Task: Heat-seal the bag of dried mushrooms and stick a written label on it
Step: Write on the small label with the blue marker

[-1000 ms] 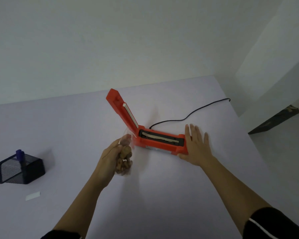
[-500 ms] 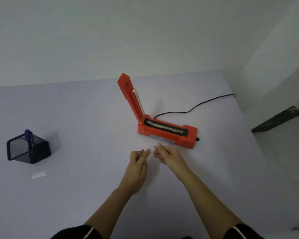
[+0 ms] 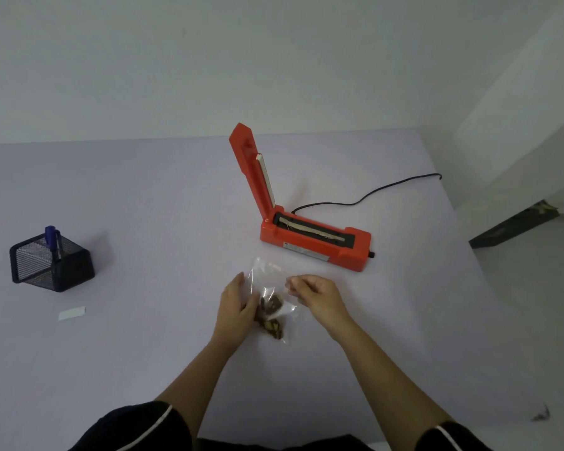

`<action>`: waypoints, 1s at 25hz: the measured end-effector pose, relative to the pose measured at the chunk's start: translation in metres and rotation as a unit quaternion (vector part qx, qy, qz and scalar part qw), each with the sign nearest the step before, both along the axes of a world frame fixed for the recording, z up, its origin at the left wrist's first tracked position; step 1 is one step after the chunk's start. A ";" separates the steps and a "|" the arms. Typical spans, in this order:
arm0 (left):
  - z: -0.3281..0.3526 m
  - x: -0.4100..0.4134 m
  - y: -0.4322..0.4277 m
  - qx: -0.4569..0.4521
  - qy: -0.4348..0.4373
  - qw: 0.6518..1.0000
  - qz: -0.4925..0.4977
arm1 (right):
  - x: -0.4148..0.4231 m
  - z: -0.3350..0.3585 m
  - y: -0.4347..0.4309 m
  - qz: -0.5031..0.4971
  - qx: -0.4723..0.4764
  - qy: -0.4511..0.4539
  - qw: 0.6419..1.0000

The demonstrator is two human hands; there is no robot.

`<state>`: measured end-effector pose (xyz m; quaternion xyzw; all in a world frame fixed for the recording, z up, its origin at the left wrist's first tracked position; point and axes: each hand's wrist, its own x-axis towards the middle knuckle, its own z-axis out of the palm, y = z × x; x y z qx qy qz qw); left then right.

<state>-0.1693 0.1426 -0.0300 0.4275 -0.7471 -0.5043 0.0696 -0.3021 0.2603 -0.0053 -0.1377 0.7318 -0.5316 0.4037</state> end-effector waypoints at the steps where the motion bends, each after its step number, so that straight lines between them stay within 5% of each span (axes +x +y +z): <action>1: 0.001 0.001 -0.004 0.020 -0.015 1.000 -0.018 | 0.002 0.001 -0.002 -0.003 -0.001 0.000 1.000; 7: 0.021 0.012 -0.018 0.106 0.057 0.992 0.039 | 0.018 0.014 -0.028 -0.076 -0.085 -0.038 0.993; 11: 0.037 0.040 -0.039 0.117 0.093 0.983 0.108 | 0.045 0.015 -0.061 0.003 -0.081 -0.068 0.994; 19: 0.017 0.123 -0.098 0.047 -0.038 0.983 0.170 | 0.138 -0.025 -0.115 0.038 -0.001 -0.028 0.999; 25: 0.001 0.137 -0.112 0.233 0.060 0.965 0.100 | 0.158 -0.041 -0.114 -0.056 -0.021 -0.069 0.996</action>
